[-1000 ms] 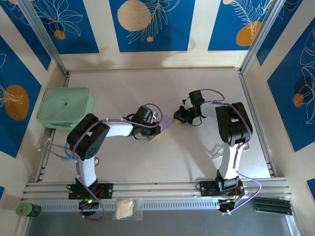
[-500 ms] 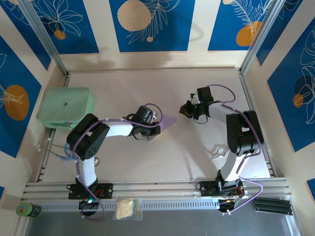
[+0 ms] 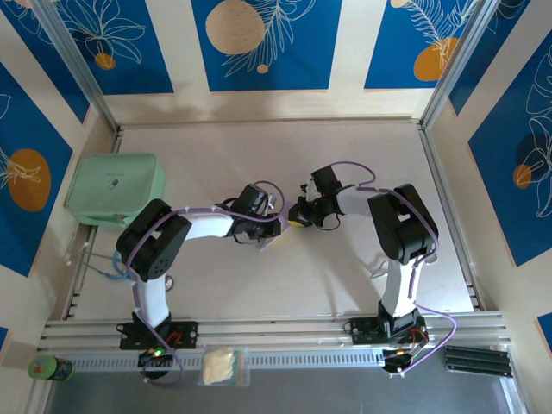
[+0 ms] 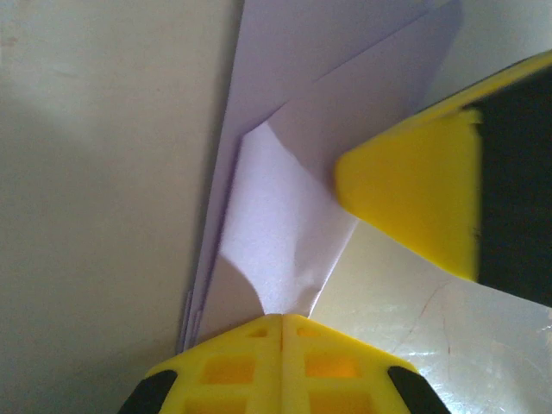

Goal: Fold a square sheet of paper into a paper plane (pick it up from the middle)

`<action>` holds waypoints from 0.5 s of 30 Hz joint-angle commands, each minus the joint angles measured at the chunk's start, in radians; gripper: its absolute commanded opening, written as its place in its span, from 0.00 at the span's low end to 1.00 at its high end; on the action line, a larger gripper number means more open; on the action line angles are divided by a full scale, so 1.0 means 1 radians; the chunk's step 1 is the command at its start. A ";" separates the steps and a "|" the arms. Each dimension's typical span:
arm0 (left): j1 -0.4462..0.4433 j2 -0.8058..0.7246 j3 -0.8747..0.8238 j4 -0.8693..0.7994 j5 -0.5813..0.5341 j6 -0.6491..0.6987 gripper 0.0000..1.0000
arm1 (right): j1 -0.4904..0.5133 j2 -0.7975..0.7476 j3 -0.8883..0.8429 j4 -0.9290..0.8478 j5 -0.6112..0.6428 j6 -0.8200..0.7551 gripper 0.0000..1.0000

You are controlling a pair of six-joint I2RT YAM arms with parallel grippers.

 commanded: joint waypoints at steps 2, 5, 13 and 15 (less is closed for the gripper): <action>0.011 -0.039 0.058 -0.032 0.047 0.025 0.04 | -0.002 0.032 0.041 -0.048 0.016 -0.008 0.09; 0.010 -0.012 0.072 0.010 0.084 0.027 0.06 | -0.002 0.048 0.050 -0.084 0.036 -0.023 0.09; 0.012 0.065 0.080 0.017 0.089 0.043 0.02 | -0.003 0.071 0.064 -0.137 0.050 -0.043 0.07; 0.014 0.066 0.059 0.028 0.081 0.039 0.01 | -0.006 0.074 0.068 -0.146 0.053 -0.047 0.07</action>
